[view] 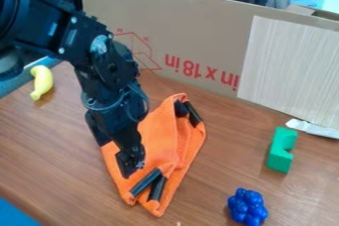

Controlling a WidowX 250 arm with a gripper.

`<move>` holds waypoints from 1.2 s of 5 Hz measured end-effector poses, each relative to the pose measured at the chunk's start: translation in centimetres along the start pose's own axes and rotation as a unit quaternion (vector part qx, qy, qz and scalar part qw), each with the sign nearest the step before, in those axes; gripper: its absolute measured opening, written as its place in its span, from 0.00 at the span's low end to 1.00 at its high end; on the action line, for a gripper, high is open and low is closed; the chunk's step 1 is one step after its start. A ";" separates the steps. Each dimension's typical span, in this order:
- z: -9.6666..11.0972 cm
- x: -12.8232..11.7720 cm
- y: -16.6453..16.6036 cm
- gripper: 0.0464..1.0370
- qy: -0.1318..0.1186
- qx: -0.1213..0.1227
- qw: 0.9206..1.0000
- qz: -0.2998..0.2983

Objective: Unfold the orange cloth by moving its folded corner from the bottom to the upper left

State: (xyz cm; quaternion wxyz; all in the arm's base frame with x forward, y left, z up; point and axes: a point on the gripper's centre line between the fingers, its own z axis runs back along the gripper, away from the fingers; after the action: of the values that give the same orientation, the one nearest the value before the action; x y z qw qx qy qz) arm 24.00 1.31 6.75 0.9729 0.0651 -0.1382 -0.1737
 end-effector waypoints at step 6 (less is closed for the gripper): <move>-4.7 -0.1 -1.3 0.96 0.037 0.039 0.998 -0.038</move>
State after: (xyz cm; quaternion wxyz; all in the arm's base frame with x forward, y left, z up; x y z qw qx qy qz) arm 24.85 0.53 1.99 0.9669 0.1148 -0.1058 -0.2020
